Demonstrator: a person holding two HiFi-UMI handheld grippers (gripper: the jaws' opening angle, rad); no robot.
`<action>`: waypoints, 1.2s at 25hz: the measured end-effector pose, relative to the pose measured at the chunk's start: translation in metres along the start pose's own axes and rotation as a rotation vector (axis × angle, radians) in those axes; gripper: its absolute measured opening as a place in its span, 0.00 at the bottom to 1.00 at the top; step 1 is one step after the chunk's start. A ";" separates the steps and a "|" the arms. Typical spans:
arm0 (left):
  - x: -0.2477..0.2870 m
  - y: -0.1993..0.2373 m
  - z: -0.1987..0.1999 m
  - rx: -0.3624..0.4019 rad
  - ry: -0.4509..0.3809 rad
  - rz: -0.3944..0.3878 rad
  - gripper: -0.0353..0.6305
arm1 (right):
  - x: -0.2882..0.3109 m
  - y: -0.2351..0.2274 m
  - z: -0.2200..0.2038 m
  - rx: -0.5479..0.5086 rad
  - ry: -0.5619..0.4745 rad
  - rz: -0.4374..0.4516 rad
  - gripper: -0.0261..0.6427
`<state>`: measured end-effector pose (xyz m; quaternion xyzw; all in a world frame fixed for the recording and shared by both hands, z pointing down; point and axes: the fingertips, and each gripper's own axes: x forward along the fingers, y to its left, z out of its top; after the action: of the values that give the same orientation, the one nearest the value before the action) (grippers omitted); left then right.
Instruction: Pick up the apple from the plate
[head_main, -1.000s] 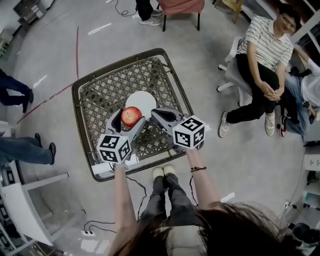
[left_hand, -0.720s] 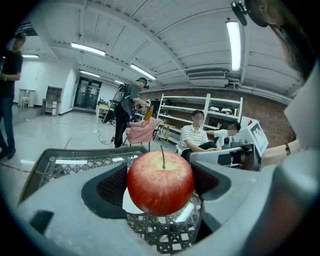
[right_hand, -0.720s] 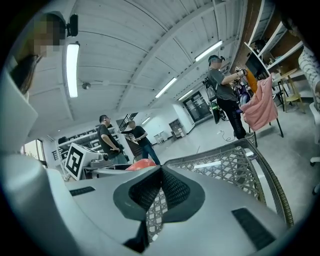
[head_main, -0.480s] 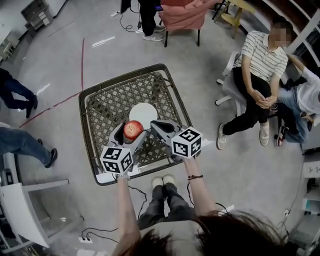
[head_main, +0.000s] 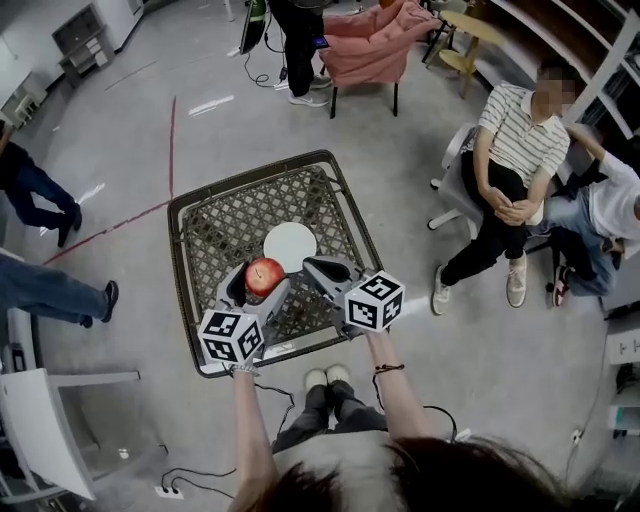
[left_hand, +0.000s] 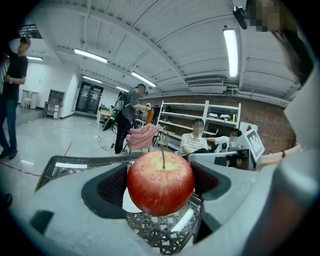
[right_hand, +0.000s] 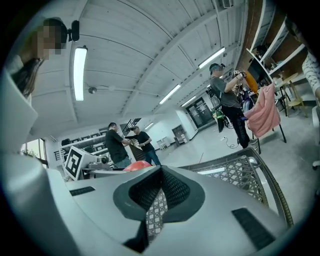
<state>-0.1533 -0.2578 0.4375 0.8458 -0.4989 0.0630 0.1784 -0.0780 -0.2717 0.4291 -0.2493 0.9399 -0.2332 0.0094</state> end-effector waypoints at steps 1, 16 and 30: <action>-0.002 -0.001 0.001 0.002 -0.002 -0.003 0.66 | -0.001 0.003 0.001 -0.002 -0.003 0.004 0.05; -0.031 -0.025 0.020 0.039 -0.031 -0.035 0.66 | -0.007 0.043 0.020 -0.047 -0.034 0.088 0.05; -0.050 -0.044 0.039 0.062 -0.072 -0.051 0.66 | -0.017 0.064 0.039 -0.083 -0.062 0.134 0.05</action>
<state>-0.1429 -0.2115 0.3764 0.8651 -0.4811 0.0436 0.1355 -0.0874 -0.2311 0.3645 -0.1933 0.9625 -0.1853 0.0436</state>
